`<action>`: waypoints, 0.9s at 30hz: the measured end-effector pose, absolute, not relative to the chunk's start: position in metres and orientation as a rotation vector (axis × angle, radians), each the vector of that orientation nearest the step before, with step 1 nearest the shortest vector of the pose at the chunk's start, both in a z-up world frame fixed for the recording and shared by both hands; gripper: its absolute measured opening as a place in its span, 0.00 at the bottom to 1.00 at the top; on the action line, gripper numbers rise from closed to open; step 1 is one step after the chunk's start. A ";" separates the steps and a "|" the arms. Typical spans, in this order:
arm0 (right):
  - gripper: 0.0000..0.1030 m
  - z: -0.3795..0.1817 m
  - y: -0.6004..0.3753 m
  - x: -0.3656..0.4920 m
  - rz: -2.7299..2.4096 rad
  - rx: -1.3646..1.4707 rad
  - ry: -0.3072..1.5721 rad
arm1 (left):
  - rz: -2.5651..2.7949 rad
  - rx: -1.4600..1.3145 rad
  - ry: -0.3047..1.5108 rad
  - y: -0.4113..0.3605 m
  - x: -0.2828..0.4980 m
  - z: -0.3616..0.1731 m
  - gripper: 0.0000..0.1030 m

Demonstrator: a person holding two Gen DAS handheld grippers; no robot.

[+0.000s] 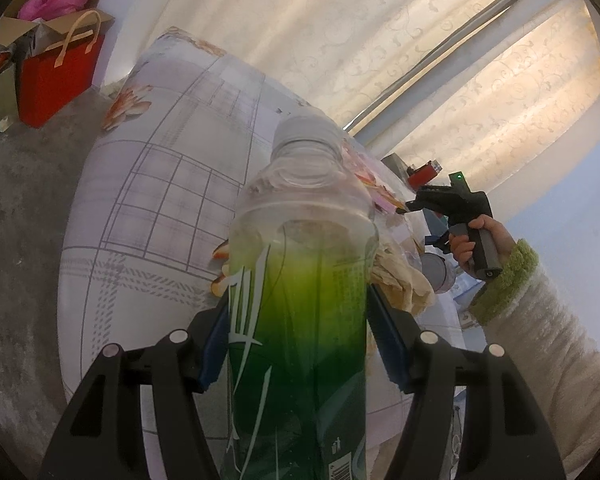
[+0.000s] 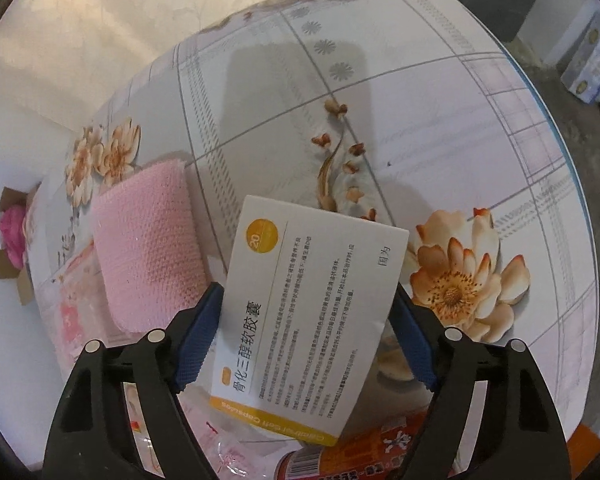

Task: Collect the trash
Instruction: 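Grasp the white-and-yellow medicine box with the right tool while the left tool holds the bottle, then carry the bottle and box off the table toward the blue wastebasket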

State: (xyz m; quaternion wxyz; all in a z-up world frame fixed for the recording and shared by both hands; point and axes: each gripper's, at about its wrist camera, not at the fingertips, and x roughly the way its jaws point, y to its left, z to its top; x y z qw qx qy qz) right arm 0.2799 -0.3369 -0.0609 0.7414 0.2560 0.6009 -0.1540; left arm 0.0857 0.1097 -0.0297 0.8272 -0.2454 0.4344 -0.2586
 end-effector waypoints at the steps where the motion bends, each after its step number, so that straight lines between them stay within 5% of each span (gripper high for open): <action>1: 0.73 -0.061 -0.340 0.278 -0.337 0.572 1.311 | -0.549 -0.519 0.923 0.109 0.085 -0.030 0.60; 9: 0.72 -0.037 -0.361 0.246 -0.293 0.658 1.169 | -0.548 -0.492 0.914 0.102 0.081 -0.023 0.60; 27: 0.71 0.112 -0.332 0.164 -0.067 0.568 0.810 | -0.605 -0.451 0.827 0.091 0.053 0.016 0.60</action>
